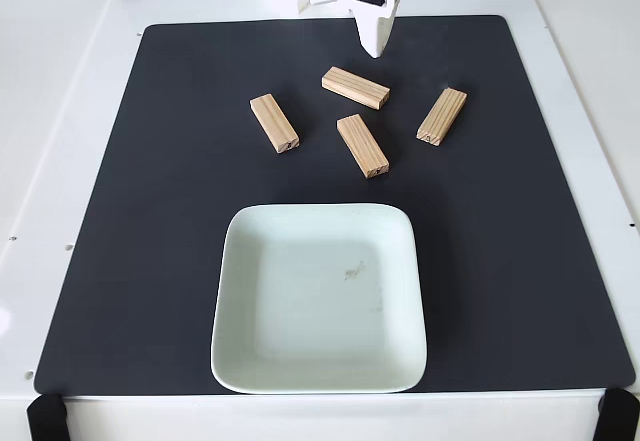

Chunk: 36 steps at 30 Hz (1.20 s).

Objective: Pick up the wooden block and place them on the plate.

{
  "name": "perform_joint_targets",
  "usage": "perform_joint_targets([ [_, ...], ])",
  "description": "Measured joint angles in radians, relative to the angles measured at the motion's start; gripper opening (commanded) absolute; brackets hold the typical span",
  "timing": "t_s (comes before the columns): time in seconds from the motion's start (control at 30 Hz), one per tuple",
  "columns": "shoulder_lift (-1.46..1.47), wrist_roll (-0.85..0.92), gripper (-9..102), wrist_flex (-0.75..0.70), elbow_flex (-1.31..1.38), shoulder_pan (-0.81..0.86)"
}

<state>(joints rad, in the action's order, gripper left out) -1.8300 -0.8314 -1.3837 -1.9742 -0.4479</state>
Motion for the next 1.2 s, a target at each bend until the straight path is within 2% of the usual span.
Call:
perform_joint_targets([
  [0.2, 0.0, 0.0, -1, 0.127, -0.106, 0.008],
  [0.5, 0.0, 0.0, 0, 0.138, -0.11, 0.008],
  [0.57, 0.0, 0.0, 5, 0.138, -0.11, 0.009],
  [0.73, 0.0, 0.0, 24, 0.106, -0.11, 0.009],
  [0.83, -0.006, 0.0, 31, 0.081, -0.11, 0.009],
  [1.2, -0.051, 0.0, 33, 0.077, -0.121, -0.002],
])
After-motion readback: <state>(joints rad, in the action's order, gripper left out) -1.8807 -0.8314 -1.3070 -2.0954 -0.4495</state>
